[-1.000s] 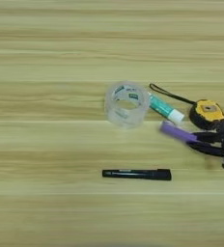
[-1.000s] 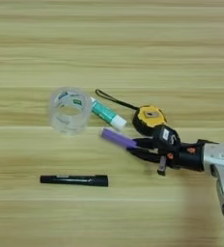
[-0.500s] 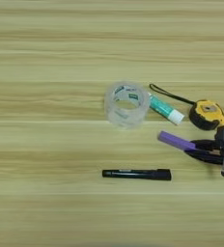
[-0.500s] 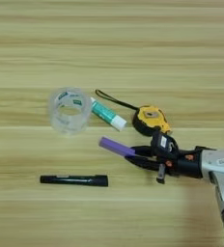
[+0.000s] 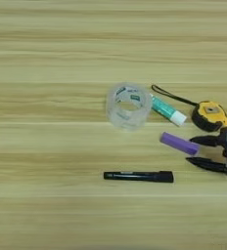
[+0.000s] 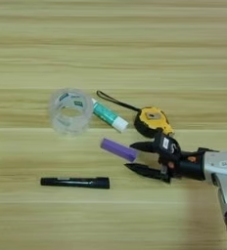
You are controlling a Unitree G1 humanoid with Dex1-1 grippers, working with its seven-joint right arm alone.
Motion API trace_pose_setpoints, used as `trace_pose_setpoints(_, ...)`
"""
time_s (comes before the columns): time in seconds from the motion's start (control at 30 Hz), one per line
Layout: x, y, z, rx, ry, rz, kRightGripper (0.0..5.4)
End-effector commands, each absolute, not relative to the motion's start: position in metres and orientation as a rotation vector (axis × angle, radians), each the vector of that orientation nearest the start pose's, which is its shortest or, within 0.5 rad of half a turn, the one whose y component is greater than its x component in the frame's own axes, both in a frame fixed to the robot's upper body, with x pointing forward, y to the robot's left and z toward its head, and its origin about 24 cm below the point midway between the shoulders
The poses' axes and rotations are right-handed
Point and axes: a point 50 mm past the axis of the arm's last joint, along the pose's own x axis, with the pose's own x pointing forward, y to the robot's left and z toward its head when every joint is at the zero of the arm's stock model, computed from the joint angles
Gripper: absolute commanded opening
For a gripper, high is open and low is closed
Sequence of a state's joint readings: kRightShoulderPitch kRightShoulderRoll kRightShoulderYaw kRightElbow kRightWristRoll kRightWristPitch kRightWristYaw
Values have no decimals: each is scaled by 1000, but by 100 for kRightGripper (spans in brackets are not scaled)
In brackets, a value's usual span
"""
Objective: Move the objects on the table
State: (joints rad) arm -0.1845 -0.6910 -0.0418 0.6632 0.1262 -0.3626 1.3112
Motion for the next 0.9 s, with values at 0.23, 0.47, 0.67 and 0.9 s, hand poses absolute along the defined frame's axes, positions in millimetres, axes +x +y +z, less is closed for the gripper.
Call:
trace_pose_setpoints(0.23, 251, -292, 58, -504, 305, 1043, 423)
trace_pose_setpoints(0.47, 252, -290, 61, -502, 289, 1047, 499)
trace_pose_setpoints(0.67, 254, -288, 63, -495, 269, 1048, 535)
trace_pose_setpoints(0.9, 256, -283, 68, -484, 230, 1050, 535)
